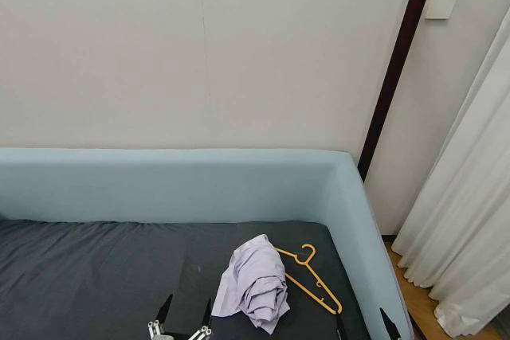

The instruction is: Pick up the clothes from the sofa and hang them on the clothes hanger.

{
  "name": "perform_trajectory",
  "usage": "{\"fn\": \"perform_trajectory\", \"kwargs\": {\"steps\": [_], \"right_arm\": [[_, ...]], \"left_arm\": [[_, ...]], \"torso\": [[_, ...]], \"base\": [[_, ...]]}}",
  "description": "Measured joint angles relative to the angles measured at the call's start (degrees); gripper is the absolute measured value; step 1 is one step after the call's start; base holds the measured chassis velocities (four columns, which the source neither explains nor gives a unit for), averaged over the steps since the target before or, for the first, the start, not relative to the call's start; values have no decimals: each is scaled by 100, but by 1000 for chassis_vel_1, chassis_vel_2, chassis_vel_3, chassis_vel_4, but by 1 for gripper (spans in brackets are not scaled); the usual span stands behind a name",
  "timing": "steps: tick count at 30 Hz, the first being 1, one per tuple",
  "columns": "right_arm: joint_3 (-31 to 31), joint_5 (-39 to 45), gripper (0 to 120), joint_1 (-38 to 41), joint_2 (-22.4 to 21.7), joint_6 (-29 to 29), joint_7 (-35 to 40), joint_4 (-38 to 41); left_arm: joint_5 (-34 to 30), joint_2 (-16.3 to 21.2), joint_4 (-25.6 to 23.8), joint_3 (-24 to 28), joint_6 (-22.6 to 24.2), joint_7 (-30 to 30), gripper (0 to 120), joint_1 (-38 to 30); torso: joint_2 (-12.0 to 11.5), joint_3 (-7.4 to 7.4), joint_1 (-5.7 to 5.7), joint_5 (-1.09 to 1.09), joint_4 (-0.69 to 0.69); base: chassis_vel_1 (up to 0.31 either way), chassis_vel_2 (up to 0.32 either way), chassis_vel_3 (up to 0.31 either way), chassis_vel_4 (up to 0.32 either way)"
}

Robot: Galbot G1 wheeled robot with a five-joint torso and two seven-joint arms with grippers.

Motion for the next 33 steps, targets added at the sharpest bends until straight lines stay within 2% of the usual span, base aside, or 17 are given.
{"fn": "perform_trajectory", "kwargs": {"steps": [15, 18, 19, 21, 23, 24, 26, 28, 30, 33], "right_arm": [[3, -38, 100, -28, -172, -125, 13, -29], [-214, 329, 100, 64, -547, -553, 292, -26], [-214, 329, 100, 64, -547, -553, 292, -26], [-270, 653, 100, 123, -782, -840, 407, 37], [-302, 995, 100, 197, -1090, -1186, 517, 86], [-342, 1165, 100, 302, -1345, -1421, 588, 101], [-375, 1238, 100, 395, -1513, -1569, 617, 101], [-640, 1298, 100, 951, -2322, -2055, 641, -155], [-725, 1306, 100, 1113, -2491, -2148, 642, -243], [-1075, 1323, 100, 1783, -3115, -2377, 599, -631]], "left_arm": [[6, -14, 242, -41, -129, -18, 99, -17], [24, -8, 327, -88, -179, -21, 99, 19], [24, -8, 327, -88, -179, -21, 99, 19], [46, -3, 395, -79, -199, -23, 99, 15], [49, 9, 470, -34, -201, -48, 99, -5], [49, -7, 500, -21, -203, -66, 99, 16], [60, -20, 515, -16, -208, -70, 99, 35], [151, -66, 551, -21, -232, -83, 100, 79], [167, -74, 551, -23, -231, -86, 100, 78], [200, -100, 551, -26, -221, -82, 99, 78]], "torso": [[0, 0, 0, 0, -1], [0, 0, 0, 2, 0], [0, 0, 0, 2, 0], [0, 0, 0, 1, 2], [0, 0, 0, 1, -4], [0, 0, 0, 0, -2], [0, 0, 0, 0, 0], [0, 0, 0, 2, 0], [0, 0, 0, 2, -1], [0, 1, 0, 2, 1]], "base": [[0, 0, 0, 0], [0, 0, 0, 0], [0, 0, 0, 0], [0, 0, 0, 0], [0, 0, 0, 0], [0, 0, 0, 0], [0, 0, 0, 0], [0, 0, 0, 0], [0, 0, 0, 0], [0, 0, 0, 0]]}}
